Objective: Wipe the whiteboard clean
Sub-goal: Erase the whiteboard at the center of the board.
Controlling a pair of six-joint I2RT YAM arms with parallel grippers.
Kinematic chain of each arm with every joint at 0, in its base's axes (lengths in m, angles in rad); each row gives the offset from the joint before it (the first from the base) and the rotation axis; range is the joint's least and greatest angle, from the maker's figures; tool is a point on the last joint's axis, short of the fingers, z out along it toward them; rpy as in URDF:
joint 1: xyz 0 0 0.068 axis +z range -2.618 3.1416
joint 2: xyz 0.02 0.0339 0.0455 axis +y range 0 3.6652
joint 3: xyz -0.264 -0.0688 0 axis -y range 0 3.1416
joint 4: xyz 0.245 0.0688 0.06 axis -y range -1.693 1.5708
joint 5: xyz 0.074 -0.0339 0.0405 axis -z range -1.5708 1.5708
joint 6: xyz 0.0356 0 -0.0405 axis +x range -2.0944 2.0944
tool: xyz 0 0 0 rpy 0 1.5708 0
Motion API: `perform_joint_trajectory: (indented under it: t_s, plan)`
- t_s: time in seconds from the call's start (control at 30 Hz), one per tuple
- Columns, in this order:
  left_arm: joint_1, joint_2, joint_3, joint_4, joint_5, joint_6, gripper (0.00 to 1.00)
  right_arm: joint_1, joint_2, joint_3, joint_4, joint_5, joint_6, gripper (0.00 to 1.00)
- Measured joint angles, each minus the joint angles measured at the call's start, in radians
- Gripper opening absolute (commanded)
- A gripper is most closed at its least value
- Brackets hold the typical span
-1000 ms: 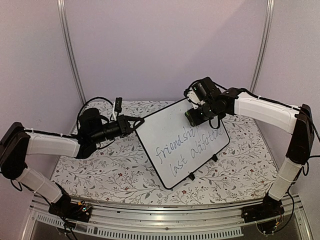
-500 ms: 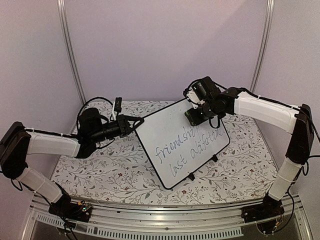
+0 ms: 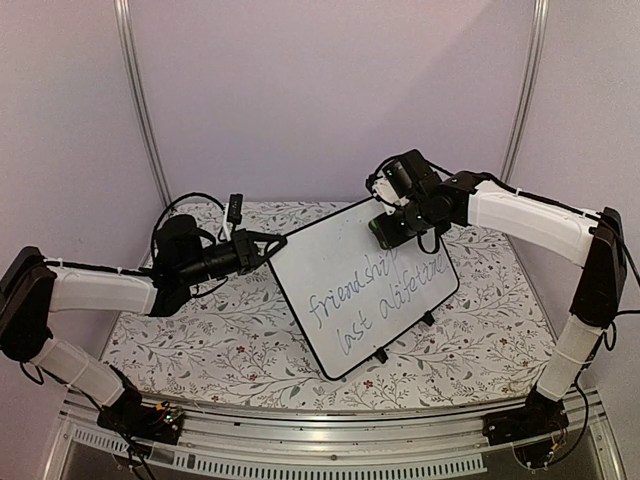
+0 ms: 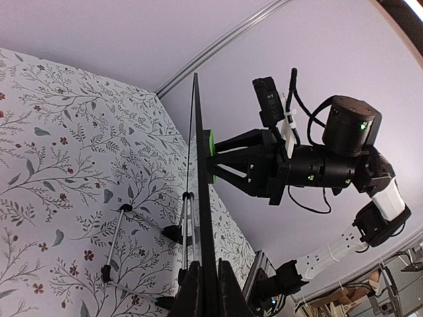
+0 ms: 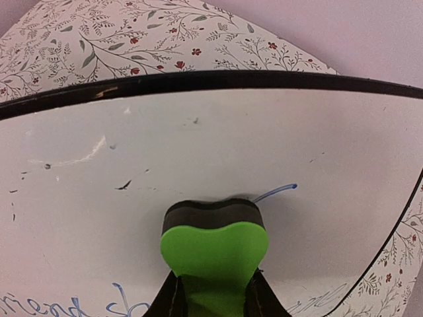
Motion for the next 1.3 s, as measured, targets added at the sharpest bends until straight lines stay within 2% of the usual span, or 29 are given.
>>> perform_joint_trajectory:
  t_s: [0.3, 0.67, 1.03, 1.3]
  plan:
    - [0.0, 0.018, -0.016, 0.048, 0.001, 0.024, 0.0, -0.001, 0.0, -0.002, 0.003, -0.029, 0.011, 0.0]
    - [0.0, 0.043, -0.056, 0.143, -0.002, 0.071, 0.0, -0.002, -0.049, -0.103, 0.063, -0.072, 0.047, 0.0]
    - [-0.027, 0.082, -0.083, 0.255, -0.003, 0.102, 0.0, -0.002, -0.033, 0.035, 0.049, -0.043, 0.046, 0.0]
    - [-0.029, 0.074, -0.095, 0.225, -0.06, 0.097, 0.0, -0.002, -0.08, -0.153, 0.106, -0.037, 0.082, 0.0]
